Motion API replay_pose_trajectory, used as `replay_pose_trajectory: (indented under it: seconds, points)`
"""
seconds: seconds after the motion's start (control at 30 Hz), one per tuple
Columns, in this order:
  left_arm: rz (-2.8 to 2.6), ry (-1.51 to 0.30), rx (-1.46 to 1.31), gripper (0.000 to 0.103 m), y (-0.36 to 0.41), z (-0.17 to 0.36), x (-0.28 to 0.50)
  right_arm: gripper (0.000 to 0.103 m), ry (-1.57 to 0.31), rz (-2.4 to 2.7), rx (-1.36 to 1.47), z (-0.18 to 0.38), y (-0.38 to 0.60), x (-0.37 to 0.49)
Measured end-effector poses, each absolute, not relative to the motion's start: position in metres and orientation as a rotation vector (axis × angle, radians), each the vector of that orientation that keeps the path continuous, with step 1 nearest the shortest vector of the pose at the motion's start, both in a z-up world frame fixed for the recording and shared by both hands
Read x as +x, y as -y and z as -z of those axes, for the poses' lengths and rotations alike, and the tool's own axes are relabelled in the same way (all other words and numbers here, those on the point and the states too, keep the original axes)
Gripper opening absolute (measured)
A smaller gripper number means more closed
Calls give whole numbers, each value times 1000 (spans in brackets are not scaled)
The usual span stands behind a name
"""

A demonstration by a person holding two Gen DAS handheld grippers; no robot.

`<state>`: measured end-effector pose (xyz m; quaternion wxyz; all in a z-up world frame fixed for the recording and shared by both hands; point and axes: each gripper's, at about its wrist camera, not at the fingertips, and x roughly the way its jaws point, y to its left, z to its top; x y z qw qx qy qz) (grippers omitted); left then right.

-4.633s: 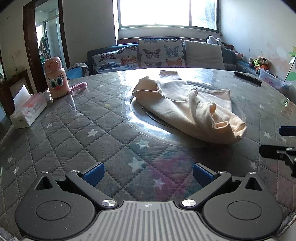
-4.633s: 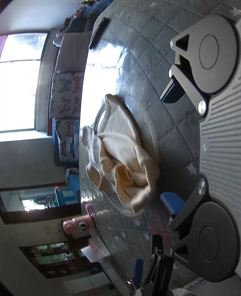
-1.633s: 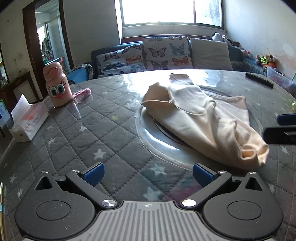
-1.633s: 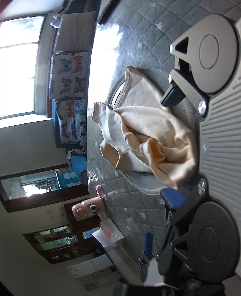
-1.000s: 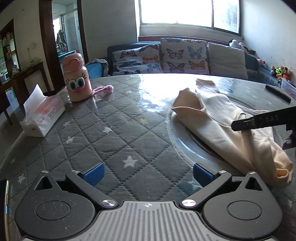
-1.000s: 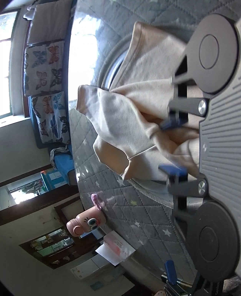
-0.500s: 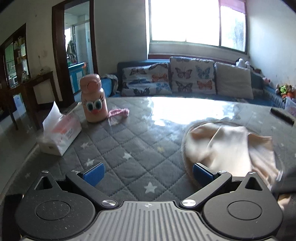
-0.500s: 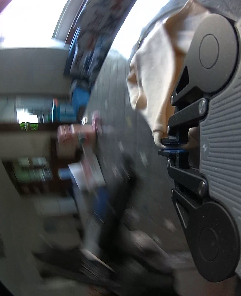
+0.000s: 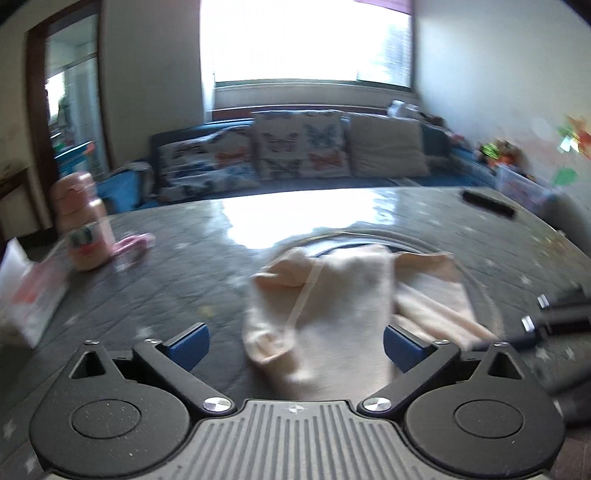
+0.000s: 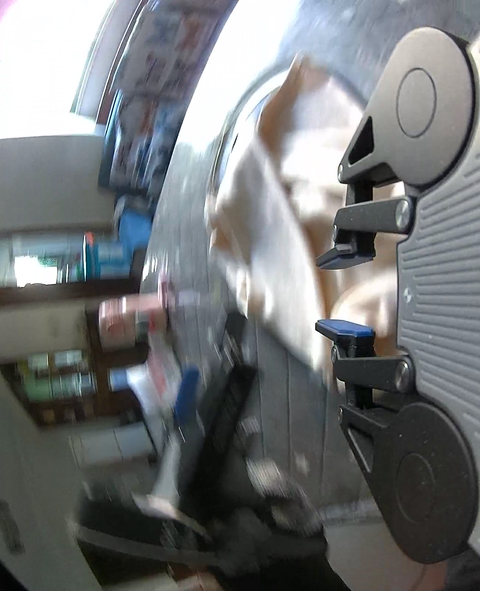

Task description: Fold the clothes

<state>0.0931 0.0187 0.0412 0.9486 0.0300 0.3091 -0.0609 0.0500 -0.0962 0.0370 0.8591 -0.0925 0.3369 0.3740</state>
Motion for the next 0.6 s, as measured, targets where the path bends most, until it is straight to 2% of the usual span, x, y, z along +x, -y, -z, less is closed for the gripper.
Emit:
replay_pose_trajectory:
  seconds: [0.13, 0.4, 0.47, 0.57, 0.6]
  points:
    - [191, -664, 101, 85, 6, -33, 113, 29, -741, -661, -137, -35, 123, 91]
    - [258, -742, 145, 85, 39, -9, 162, 29, -820, -554, 9, -4, 145, 171]
    - [255, -760, 159, 82, 44, -2, 174, 29, -835, -554, 31, 3, 147, 181]
    - [246, -791, 147, 74, 43, 8, 187, 29, -845, -564, 41, 9, 142, 195]
    - [246, -799, 136, 68, 40, 10, 189, 29, -845, -570, 42, 9, 141, 198]
